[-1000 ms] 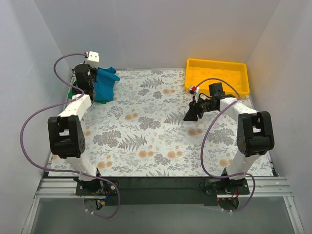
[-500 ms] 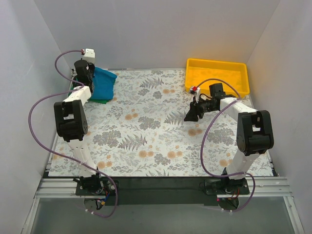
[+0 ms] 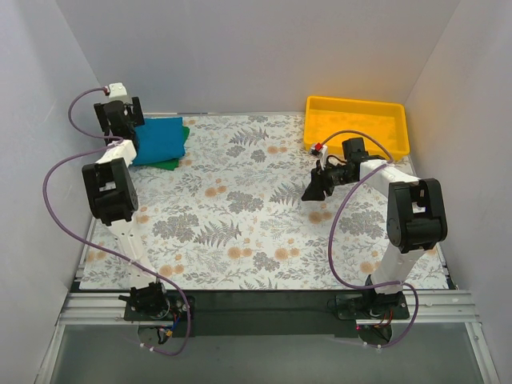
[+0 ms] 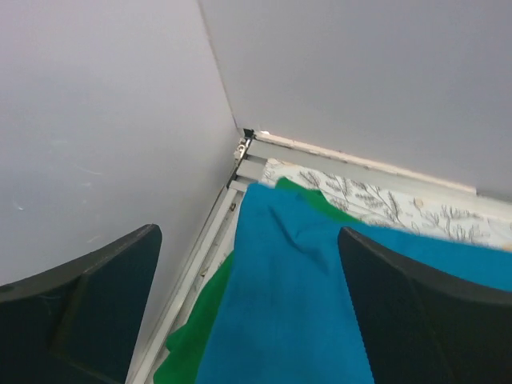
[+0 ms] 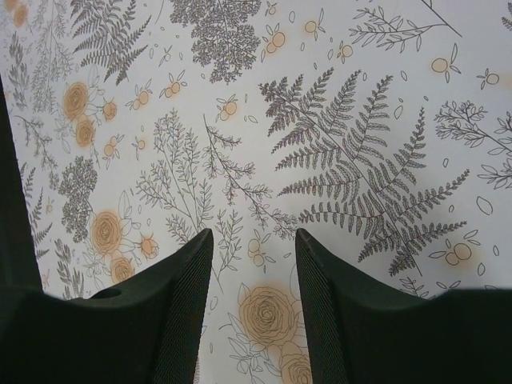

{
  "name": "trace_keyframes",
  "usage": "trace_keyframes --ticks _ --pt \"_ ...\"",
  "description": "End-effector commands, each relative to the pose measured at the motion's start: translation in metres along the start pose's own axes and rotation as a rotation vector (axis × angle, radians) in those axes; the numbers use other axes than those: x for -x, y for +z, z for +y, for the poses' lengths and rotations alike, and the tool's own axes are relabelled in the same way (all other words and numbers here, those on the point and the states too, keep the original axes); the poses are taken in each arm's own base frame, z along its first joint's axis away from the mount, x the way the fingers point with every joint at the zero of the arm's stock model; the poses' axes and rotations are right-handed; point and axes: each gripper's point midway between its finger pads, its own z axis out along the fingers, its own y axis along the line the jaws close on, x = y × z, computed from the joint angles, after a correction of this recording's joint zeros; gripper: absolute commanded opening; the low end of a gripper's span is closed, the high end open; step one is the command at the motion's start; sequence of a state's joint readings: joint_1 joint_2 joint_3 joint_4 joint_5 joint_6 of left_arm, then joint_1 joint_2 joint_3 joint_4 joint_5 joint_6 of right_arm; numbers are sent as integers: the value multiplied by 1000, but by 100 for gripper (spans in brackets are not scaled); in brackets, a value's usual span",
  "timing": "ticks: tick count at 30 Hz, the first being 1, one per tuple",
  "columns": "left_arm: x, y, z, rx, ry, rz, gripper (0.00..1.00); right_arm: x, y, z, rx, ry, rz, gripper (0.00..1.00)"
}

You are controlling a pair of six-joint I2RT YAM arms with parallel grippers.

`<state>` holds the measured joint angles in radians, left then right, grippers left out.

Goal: Fold and stack the t-shirts

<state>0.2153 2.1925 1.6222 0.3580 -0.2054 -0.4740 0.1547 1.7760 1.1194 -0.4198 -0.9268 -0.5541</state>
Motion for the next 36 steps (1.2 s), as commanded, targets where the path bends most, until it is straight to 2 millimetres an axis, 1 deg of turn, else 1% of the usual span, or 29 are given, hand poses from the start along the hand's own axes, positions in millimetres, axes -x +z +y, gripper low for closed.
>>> trace_keyframes --ticks 1,2,5,6,7,8,9,10,11,12,13,14,15,16,17,18,19,20,21,22,23,24,26,27,29,31,36 --pt "37 8 14 45 -207 -54 93 14 -2 0 23 -23 -26 53" --pt "45 7 14 35 -228 -60 93 13 -2 0 22 -22 -24 53" --pt "84 -3 13 -3 -322 -88 95 14 -3 0 18 -25 -23 53" --pt "90 -8 3 -70 -347 -71 95 14 -4 0 18 -31 -24 53" --pt "114 -19 3 -102 -374 -99 95 15 -4 0 16 -33 -23 53" --pt "121 -27 -2 -131 -434 -88 95 17 -5 1 18 -39 -26 53" --pt "118 -37 -8 -164 -467 -39 94 17 -6 2 18 -41 -27 53" --pt "104 -47 -21 -223 -496 18 93 18 -6 2 16 -44 -27 53" --pt "112 -65 -24 -255 -533 33 92 18 -6 2 18 -45 -25 53" --pt "97 -77 -32 -275 -592 104 91 19 -7 3 17 -51 -26 53" --pt "89 -89 -42 -325 -623 144 91 19 -8 3 14 -54 -25 53" --pt "62 -108 -48 -333 -654 217 91 19 -8 4 16 -56 -25 53" --pt "51 -117 -54 -332 -738 265 90 20 -8 5 15 -60 -26 53" --pt "38 -129 -62 -364 -765 317 88 21 -9 5 15 -61 -28 53" --pt "17 -141 -66 -357 -792 382 87 22 -10 5 16 -62 -30 53" --pt "5 -151 -73 -354 -876 442 82 22 -9 5 17 -62 -31 53" --pt "-4 -159 -78 -368 -905 476 78 21 -8 7 23 -61 -30 53" --pt "-11 -165 -82 -373 -942 512 76 22 -9 6 21 -61 -31 53" --pt "-27 -173 -87 -371 -980 548 73 21 -8 6 24 -58 -28 53" --pt "-31 -176 -92 -371 -1033 569 69 20 -8 6 23 -57 -27 53" --pt "-39 -179 -94 -362 -1057 593 68 20 -8 7 24 -57 -28 53" --pt "-46 -176 -97 -362 -1071 592 66 20 -8 6 22 -56 -27 53" --pt "-55 -172 -100 -341 -1107 612 66 19 -8 5 21 -57 -24 53" --pt "-62 -167 -105 -341 -1109 622 66 18 -8 5 18 -56 -22 53" --pt "-66 -162 -109 -338 -1122 636 65 18 -8 5 17 -57 -20 53" --pt "-75 -155 -115 -333 -1127 658 65 18 -7 5 20 -60 -20 53" --pt "-84 -143 -117 -297 -1143 664 64 15 -6 5 28 -52 -14 53"
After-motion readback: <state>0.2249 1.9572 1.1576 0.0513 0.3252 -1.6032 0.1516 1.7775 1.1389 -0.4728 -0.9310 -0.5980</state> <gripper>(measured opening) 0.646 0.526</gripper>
